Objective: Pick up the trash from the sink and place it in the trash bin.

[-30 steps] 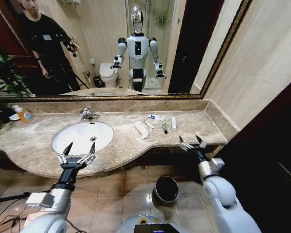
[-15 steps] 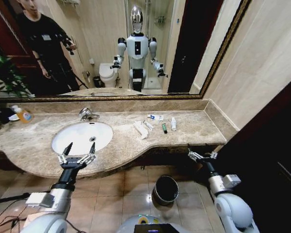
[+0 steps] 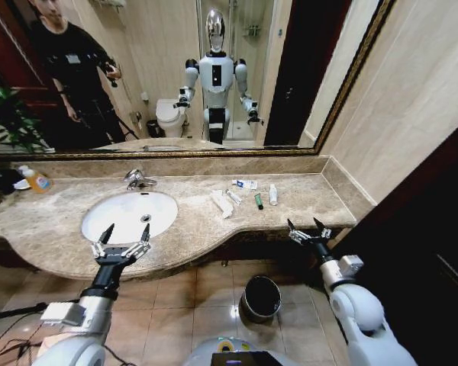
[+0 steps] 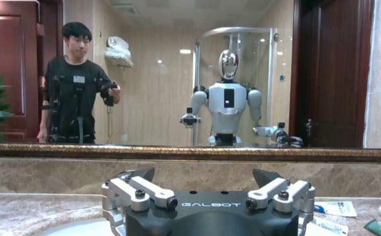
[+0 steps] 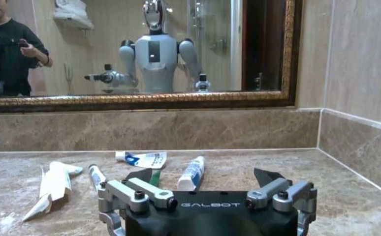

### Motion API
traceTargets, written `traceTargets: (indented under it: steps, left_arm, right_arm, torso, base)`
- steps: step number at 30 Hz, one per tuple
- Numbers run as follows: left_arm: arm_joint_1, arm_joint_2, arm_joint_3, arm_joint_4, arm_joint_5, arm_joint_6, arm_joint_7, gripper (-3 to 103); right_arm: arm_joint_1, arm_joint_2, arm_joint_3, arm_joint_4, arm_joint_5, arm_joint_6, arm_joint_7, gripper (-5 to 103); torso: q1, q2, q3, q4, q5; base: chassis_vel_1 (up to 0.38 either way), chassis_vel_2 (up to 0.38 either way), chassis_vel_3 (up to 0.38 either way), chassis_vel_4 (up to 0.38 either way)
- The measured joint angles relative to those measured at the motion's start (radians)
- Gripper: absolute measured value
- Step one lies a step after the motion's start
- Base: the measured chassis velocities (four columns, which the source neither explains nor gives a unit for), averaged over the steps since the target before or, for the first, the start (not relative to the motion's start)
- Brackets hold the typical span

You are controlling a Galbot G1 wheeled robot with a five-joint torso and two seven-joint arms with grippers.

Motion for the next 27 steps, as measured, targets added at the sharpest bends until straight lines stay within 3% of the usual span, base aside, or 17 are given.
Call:
traceTargets:
  steps: [8, 15, 27]
  left_arm:
    - [0.000, 0.000, 0.000, 0.000, 0.000, 0.000, 0.000, 100]
    - [0.000, 0.000, 0.000, 0.000, 0.000, 0.000, 0.000, 100]
    - [0.000, 0.000, 0.000, 0.000, 0.000, 0.000, 0.000, 100]
  right_arm:
    - [0.125, -0.049, -0.068, -0.076, 0.025, -0.046, 0.026, 100]
    - [0.327, -0.094, -0.158, -0.205, 0.059, -0.099, 0.065, 100]
    - [0.573, -0.094, -0.288, -0.434, 0.105, -0.219, 0.135, 100]
  torso:
    - [0.000, 0.000, 0.000, -0.0001, 0.0000]
    - [0.000, 0.000, 0.000, 0.0000, -0.0001]
    - [0.000, 0.000, 0.000, 0.0000, 0.0001]
  base:
    - [0.000, 0.000, 0.000, 0.000]
    - [0.000, 0.000, 0.000, 0.000]
    - [0.000, 0.000, 0.000, 0.000]
